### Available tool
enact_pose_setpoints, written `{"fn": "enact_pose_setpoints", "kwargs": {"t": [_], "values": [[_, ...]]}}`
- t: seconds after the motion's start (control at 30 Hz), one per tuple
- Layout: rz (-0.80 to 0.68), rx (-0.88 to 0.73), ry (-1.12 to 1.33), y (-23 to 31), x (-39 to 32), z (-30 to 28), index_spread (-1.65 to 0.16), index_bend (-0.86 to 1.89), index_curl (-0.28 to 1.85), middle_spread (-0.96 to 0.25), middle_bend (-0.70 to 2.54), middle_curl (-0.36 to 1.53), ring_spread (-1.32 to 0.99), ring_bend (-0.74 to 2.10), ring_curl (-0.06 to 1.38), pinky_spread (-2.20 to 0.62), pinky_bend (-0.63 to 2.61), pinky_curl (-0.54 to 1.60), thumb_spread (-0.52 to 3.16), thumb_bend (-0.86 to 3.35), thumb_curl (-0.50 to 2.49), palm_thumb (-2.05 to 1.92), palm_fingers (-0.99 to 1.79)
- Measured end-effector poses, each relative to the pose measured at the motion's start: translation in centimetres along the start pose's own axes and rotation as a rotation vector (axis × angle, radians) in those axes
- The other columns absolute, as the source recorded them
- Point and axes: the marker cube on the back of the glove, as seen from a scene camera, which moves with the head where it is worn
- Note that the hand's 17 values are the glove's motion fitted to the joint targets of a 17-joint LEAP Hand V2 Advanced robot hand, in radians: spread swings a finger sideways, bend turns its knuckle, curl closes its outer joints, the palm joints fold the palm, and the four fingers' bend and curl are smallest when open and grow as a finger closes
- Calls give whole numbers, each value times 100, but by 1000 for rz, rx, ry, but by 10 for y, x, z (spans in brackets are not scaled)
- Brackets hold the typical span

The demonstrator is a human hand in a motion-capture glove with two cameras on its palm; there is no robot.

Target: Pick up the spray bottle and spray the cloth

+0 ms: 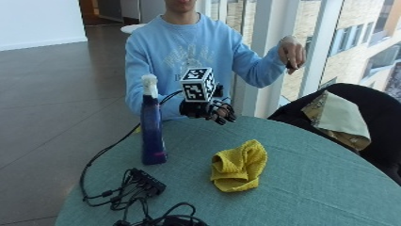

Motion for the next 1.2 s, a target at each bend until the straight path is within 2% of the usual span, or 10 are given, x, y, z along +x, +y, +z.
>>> {"fn": "enact_pose_setpoints", "kwargs": {"t": [0.2, 0.43, 0.93, 1.2], "values": [[8, -23, 37, -12, 6, -5, -25, 39, 21, -6, 34, 17, -1, 23, 14, 16, 22, 14, 66, 42, 18, 64, 72], [-14, -27, 46, -23, 7, -2, -30, 34, 27, -7, 30, 22, -2, 22, 18, 20, 20, 19, 89, 40, 24, 67, 70], [-13, -72, 59, -41, 9, 5, -36, 20, 31, -8, 24, 29, -2, 20, 23, 22, 18, 24, 110, 30, 31, 69, 68], [-2, -53, 108, -6, 2, -7, -39, 16, 32, -8, 22, 31, -1, 19, 24, 23, 19, 26, 115, 21, 32, 64, 64]]}}
